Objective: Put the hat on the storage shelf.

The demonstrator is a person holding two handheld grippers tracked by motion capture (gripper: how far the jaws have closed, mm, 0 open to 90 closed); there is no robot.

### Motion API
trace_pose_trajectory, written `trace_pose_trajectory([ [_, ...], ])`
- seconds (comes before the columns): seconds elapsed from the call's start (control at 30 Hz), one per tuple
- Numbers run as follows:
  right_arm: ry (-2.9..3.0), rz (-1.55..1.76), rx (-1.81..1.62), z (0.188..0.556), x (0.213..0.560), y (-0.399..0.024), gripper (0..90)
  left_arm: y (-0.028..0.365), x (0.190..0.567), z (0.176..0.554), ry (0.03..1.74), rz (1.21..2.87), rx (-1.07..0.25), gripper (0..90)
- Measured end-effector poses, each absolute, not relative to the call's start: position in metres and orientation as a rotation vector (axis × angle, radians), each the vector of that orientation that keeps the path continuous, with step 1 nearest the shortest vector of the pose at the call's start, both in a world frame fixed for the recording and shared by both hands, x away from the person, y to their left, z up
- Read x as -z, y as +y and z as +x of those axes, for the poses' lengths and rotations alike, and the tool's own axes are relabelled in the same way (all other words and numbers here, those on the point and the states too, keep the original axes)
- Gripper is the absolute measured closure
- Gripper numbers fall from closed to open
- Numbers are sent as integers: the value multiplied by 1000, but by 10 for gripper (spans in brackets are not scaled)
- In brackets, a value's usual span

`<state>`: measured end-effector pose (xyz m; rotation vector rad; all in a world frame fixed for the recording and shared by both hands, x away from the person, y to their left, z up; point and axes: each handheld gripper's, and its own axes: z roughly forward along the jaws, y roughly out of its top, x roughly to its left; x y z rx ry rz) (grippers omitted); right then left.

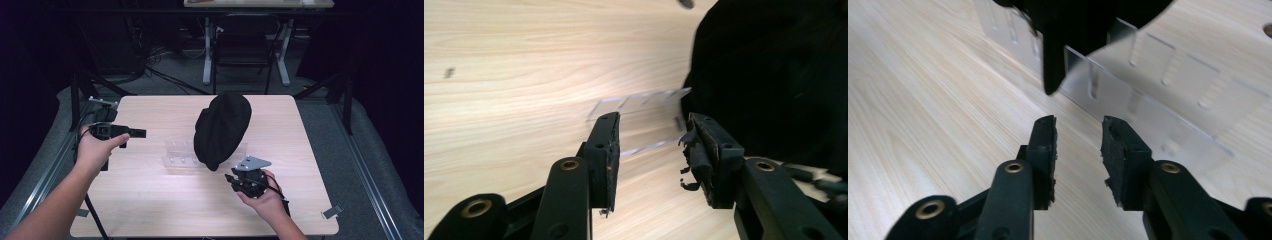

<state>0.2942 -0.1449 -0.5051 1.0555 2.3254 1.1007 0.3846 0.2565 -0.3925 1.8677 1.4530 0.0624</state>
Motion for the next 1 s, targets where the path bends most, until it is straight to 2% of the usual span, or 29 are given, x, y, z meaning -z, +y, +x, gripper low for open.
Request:
trace_pose_trajectory([
  [0.1,2307,1093,-1107,292,510,-159,623,260,403,377,1443,1921,-128,560],
  [0.43,2284,1150,-1085,286,517,-185,555,271,431,368,1454,1950,-196,526],
  [0.8,2233,1194,-1108,283,523,-200,535,274,461,356,1450,1986,-274,516],
  [1.0,2213,1216,-1073,282,530,-208,535,277,483,344,1447,1930,-309,528],
])
